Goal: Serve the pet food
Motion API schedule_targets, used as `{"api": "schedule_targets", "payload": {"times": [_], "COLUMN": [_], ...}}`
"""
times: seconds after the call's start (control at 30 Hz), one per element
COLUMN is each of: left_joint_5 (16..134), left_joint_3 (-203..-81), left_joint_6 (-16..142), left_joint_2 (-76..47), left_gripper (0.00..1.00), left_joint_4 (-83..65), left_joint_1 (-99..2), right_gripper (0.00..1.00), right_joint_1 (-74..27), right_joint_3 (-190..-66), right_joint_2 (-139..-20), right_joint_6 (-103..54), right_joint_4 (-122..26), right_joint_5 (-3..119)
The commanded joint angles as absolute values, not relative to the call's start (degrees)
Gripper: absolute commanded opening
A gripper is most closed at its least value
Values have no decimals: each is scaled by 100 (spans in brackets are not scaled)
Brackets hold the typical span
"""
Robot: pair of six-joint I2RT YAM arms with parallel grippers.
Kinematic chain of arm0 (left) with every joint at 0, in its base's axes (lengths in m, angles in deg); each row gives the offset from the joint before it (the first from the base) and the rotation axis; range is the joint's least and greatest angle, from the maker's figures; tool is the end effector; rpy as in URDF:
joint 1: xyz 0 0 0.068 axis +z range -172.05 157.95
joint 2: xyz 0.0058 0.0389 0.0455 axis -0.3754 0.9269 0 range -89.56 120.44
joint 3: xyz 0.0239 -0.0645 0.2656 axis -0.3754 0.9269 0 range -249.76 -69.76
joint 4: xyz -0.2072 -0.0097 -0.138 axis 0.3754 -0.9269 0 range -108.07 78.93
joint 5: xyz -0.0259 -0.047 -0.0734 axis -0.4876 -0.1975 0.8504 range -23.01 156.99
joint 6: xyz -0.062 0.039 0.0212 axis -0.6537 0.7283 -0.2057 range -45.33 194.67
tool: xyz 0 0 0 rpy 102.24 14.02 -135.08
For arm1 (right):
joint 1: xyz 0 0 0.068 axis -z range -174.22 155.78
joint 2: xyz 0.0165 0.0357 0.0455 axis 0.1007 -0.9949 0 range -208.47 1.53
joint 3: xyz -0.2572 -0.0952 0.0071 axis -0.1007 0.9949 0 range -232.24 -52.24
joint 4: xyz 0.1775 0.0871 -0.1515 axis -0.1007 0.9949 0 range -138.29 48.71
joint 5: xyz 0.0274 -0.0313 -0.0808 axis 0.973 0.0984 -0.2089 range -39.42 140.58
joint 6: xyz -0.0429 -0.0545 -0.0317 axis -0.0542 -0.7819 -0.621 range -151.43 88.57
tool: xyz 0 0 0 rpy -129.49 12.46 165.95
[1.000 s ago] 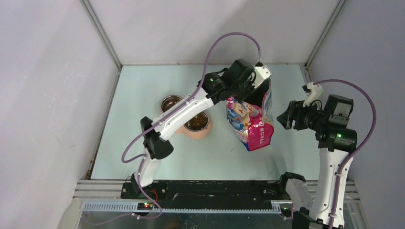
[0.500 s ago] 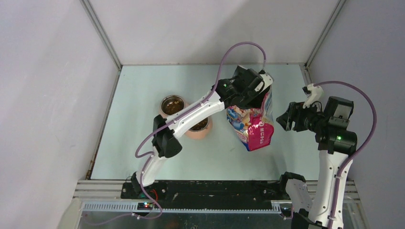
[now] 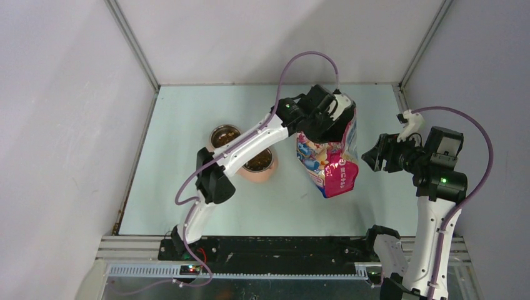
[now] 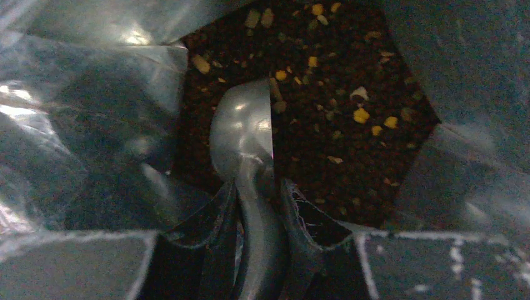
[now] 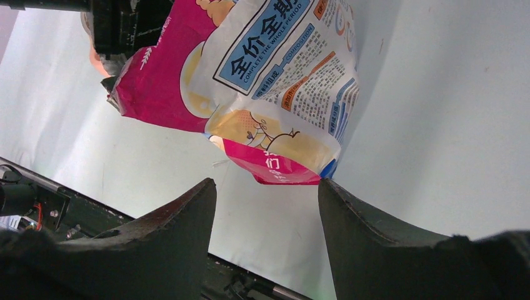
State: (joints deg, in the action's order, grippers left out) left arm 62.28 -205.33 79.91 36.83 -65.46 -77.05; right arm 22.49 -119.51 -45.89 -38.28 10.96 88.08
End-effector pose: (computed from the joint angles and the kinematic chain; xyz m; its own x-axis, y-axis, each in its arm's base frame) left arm 0.2879 -0.4018 0.3253 -0.3340 0.6355 -0.6962 0.8171 0.5633 0.1222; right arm 0.1403 -0.0011 0.3647 -0.5770 0.0746 -0.8133 -0.2932 0.9105 0.2915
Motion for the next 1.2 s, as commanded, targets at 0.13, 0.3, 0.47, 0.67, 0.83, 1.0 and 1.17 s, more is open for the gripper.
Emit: {"api": "schedule_targets", "payload": {"times": [0.13, 0.3, 0.47, 0.67, 0.83, 1.0, 1.17], "left_joint_5": [8941, 10026, 10162, 10459, 10970, 11452, 11812], "left_joint_3": [-20428, -20382, -20370, -20500, -20581, -20388, -20104], "left_joint_6": [7077, 6758, 6606, 6514, 6298, 5852, 5300], "left_joint_2": [2926, 2769, 2682, 2619, 2588, 2527, 2408], "left_gripper": [0, 0, 0, 0, 0, 0, 0], "left_joint_4": [-6832, -6671, -6542, -6382, -6183, -5934, -5446], "left_joint_1": [-7619, -7293, -7066, -6628, -6276, -5898, -5577], "right_gripper": [64, 64, 64, 64, 64, 64, 64], "right_joint_1": [2291, 2308, 2333, 2344, 2353, 2368, 2402], "right_joint_3": [-11977, -11977, -11979, -11979, -11984, -11985, -11987], "right_joint_2": [-4531, -4531, -4513, -4522, -4516, -4569, -4615], "right_joint_6": [-3751, -3717, -3719, -3749, -3762, -3785, -3808], "right_joint_4": [1042, 1027, 1032, 1038, 1041, 1043, 1044], "right_joint_5": [8920, 8941, 8919, 8867, 8838, 8779, 8738]}}
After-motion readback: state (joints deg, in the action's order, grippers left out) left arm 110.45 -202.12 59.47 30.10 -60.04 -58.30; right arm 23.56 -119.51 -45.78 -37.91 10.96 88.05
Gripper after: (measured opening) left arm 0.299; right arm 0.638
